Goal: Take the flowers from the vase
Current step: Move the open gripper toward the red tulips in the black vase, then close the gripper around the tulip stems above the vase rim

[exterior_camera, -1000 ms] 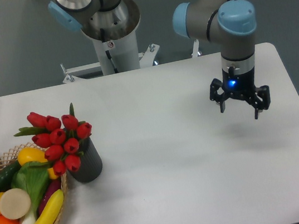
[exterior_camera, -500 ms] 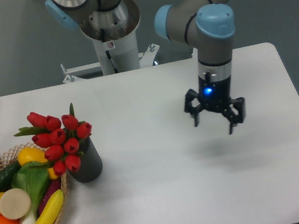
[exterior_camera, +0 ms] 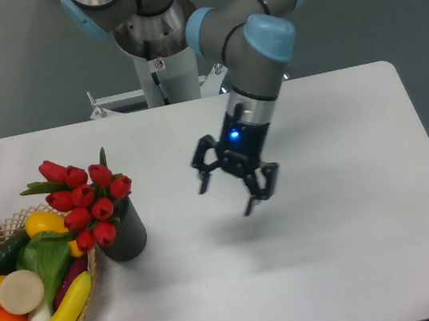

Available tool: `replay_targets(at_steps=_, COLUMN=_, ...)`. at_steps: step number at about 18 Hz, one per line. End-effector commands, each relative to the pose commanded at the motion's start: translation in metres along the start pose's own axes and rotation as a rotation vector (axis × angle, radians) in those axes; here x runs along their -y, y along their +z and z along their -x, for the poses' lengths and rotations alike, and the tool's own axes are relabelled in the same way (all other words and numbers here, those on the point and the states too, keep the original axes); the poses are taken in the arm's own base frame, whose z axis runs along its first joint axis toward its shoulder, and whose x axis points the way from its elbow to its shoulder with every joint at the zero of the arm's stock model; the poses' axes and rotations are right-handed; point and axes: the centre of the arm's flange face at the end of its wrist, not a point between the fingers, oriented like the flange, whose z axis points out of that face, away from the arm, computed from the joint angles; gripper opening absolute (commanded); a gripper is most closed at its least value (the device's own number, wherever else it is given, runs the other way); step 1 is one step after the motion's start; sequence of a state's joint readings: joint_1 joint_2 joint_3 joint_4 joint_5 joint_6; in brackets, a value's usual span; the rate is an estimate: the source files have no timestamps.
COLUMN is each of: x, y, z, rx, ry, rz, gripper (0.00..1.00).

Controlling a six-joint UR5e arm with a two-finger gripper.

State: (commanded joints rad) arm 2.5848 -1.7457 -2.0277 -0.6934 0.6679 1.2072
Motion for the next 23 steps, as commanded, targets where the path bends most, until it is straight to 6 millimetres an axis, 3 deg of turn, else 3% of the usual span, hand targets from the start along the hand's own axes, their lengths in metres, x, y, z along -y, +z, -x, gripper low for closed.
replay_targets(at_steps=7, x=0.016, y=-0.005, z=-0.028, rx=-0.066, ry=0.006, rz=-0.161, gripper=1.00)
replay_targets(at_steps=13, x=0.025, y=0.023, z=-0.062, rx=-0.144, ry=0.030, rz=-0.164, gripper=1.00)
replay_targets(at_steps=17, x=0.031, y=0.035, z=-0.070, rx=-0.173, ry=0.046, rz=-0.164, gripper=1.00)
replay_targets(at_steps=23, x=0.024, y=0.047, z=-0.068, rx=-0.195, ry=0.029, rz=-0.160, gripper=1.00)
